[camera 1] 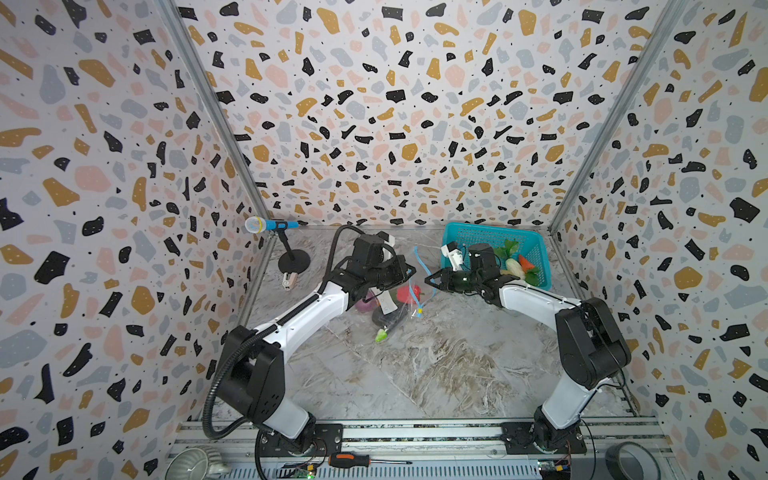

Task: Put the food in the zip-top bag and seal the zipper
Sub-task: 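Lower the red pepper into the bag held open by the left gripper, then open the right gripper and withdraw it from the bag mouth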

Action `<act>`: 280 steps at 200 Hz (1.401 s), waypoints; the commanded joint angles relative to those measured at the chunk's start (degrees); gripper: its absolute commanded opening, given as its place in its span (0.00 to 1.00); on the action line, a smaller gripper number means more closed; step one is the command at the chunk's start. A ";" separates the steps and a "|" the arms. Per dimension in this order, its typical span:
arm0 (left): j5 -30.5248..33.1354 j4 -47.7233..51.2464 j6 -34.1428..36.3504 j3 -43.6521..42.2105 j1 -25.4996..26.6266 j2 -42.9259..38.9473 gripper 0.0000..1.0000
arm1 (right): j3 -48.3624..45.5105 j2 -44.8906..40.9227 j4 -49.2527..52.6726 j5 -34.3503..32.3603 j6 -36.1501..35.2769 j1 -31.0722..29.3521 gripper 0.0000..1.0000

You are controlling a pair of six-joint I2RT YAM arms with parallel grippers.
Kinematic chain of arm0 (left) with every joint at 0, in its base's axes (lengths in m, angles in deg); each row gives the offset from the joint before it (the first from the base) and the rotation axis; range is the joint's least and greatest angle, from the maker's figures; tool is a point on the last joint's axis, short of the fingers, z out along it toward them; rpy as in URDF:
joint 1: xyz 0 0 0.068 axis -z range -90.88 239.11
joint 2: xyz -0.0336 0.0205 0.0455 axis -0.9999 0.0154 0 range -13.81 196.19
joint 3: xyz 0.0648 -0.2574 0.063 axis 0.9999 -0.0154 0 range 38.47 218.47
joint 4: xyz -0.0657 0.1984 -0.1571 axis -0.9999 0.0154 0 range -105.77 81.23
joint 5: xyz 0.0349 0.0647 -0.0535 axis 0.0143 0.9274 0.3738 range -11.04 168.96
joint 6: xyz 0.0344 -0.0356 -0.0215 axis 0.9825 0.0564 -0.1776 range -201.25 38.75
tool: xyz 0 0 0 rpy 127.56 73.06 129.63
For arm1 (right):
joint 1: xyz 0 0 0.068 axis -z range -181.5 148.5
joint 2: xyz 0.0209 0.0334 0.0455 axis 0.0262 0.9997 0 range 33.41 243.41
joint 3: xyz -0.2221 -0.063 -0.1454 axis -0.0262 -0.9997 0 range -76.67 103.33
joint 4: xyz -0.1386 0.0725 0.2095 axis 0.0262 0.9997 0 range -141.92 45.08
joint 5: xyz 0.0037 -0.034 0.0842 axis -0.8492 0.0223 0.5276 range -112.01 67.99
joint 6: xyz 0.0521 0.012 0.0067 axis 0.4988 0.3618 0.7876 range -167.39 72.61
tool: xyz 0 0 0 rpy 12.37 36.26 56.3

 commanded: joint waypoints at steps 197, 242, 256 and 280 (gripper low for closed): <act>1.54 11.07 7.38 -0.31 -20.56 -18.85 0.00 | 29.08 4.73 13.07 -2.44 -1.92 -10.47 0.12; -0.99 10.06 6.70 1.34 -21.44 -17.30 0.00 | 35.80 8.76 20.79 -4.32 -3.87 -11.35 0.23; -1.66 10.33 6.93 2.67 -21.44 -16.46 0.00 | 36.71 8.93 22.42 -4.61 -4.02 -11.35 0.32; -1.67 12.04 8.19 5.33 -21.44 -15.35 0.00 | 38.11 8.38 24.67 -5.48 -4.43 -11.27 0.43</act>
